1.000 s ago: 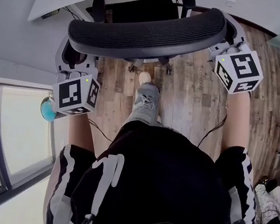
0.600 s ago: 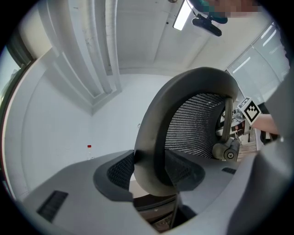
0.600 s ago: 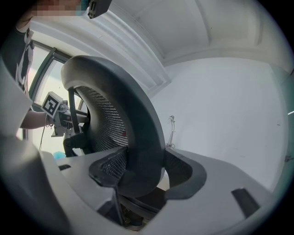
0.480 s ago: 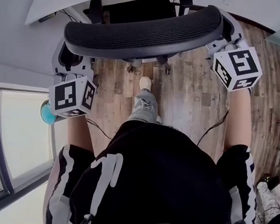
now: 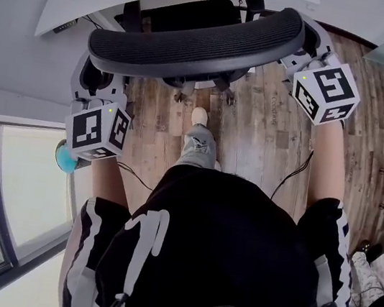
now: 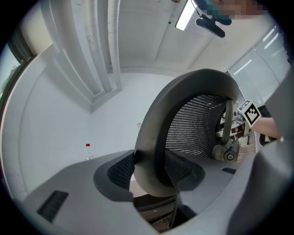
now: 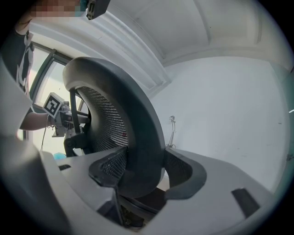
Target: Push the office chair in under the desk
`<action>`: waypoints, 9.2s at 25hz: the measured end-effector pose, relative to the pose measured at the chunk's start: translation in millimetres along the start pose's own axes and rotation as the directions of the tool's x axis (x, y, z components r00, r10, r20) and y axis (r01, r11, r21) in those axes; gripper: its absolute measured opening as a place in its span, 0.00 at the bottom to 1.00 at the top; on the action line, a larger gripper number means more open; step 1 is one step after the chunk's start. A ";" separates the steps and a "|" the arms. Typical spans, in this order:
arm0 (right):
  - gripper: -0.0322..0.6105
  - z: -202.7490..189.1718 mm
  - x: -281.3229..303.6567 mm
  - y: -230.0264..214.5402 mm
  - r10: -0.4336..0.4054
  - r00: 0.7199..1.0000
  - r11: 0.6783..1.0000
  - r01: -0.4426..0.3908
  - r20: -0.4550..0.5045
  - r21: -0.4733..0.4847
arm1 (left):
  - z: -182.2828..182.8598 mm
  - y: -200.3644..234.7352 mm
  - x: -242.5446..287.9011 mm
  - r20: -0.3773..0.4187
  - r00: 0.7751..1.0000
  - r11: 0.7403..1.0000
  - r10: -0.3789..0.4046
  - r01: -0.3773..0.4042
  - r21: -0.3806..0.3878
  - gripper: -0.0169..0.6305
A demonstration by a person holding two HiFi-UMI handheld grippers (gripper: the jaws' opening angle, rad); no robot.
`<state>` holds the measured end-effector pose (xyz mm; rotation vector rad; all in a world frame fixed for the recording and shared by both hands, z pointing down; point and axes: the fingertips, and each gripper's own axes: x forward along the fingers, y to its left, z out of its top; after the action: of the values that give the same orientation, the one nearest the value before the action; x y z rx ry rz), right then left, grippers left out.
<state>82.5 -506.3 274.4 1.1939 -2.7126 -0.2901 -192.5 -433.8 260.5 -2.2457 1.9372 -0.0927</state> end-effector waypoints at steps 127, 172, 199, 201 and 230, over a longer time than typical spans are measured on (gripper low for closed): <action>0.46 0.7 177.2 -52.3 -0.073 0.997 0.997 0.073 0.011 0.001 | -28.6 109.4 179.4 -0.117 0.992 0.997 0.056 -0.049 0.060 0.35; 0.45 5.2 149.3 -33.7 -0.173 0.985 0.980 0.174 0.019 -0.099 | -29.8 99.5 142.7 -0.073 0.995 0.995 0.072 -0.066 0.079 0.34; 0.45 -1.8 103.6 6.8 -0.165 0.985 0.985 0.167 0.045 -0.044 | -40.7 71.9 84.4 -0.061 0.997 0.999 0.048 -0.049 -0.001 0.34; 0.45 -2.9 99.7 11.2 -0.166 0.985 0.985 0.168 0.049 -0.035 | -41.5 68.5 80.7 -0.060 0.997 0.999 0.044 -0.045 -0.007 0.34; 0.39 -24.3 56.7 64.7 -0.070 0.997 0.998 0.069 0.023 0.005 | -51.0 10.6 21.7 -0.033 0.999 0.998 0.000 -0.002 -0.065 0.22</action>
<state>4.2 -508.3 317.5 1.2958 -2.6961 -0.3098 -207.7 -461.3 307.4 -2.2980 1.9859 -0.0678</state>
